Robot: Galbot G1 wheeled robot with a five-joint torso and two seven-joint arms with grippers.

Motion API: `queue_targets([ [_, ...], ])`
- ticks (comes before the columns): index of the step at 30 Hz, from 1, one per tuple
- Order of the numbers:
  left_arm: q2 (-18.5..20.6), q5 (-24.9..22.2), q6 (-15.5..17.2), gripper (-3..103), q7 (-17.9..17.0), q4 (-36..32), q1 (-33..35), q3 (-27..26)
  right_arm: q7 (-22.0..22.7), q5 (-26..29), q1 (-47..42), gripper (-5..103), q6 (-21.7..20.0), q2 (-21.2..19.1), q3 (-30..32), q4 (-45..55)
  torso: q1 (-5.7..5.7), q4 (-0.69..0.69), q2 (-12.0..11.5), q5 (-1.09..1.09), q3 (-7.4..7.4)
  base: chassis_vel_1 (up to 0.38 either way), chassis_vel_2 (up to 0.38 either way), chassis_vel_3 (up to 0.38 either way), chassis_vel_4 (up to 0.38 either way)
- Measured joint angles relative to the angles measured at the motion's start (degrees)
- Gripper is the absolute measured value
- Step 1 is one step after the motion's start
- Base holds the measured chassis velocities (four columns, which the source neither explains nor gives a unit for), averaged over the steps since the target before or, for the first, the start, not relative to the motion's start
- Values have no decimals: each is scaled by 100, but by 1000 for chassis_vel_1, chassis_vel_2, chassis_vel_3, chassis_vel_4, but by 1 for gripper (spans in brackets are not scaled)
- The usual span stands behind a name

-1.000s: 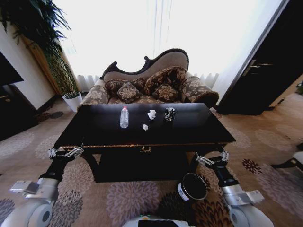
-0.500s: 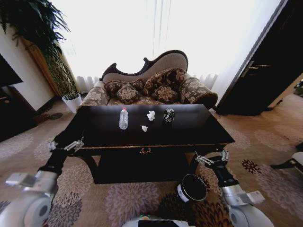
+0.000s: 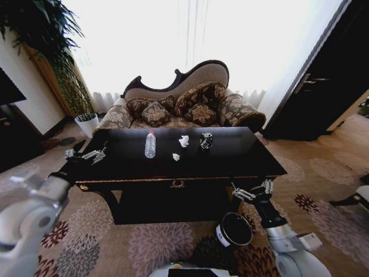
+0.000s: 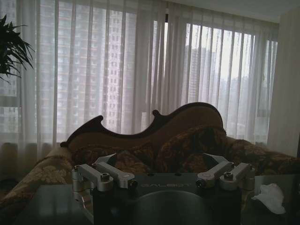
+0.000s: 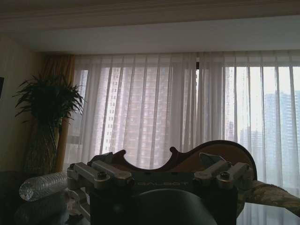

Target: Move to the front of the table and place the trash on the table into the trash bin.

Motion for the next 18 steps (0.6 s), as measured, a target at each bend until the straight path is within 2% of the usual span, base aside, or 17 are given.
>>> queue_targets([
  [3,520,-141,70,100,-75,452,-556,418,-9,1,-89,100,-8,94,-65,148,1,0,0,1,0,0,0,0,0],
  [5,690,-244,139,100,-122,612,-822,659,-10,-17,-128,100,-17,143,-106,232,0,1,0,0,0,0,0,0,0],
  [6,690,-244,139,100,-122,612,-822,659,-10,-17,-128,100,-17,143,-106,232,0,1,0,0,0,0,0,0,0],
  [9,865,-369,314,100,-202,901,-1358,1205,-11,-131,-195,100,-34,222,-181,388,0,1,0,0,0,0,0,0,0],
  [12,915,-392,400,100,-223,1017,-1583,1464,-12,-207,-223,100,-35,254,-233,447,0,1,0,0,0,0,0,0,0],
  [15,1034,-539,540,100,-315,1213,-2117,2124,-25,-373,-270,100,-30,332,-349,511,0,1,0,-1,0,0,0,0,0],
  [17,1048,-577,561,100,-342,1239,-2193,2208,-27,-391,-273,100,-27,339,-360,511,0,1,0,0,0,0,0,0,0],
  [18,1094,-731,654,100,-459,1396,-2585,2608,-41,-458,-286,100,-16,367,-406,511,0,1,0,1,-1,0,0,0,0],
])
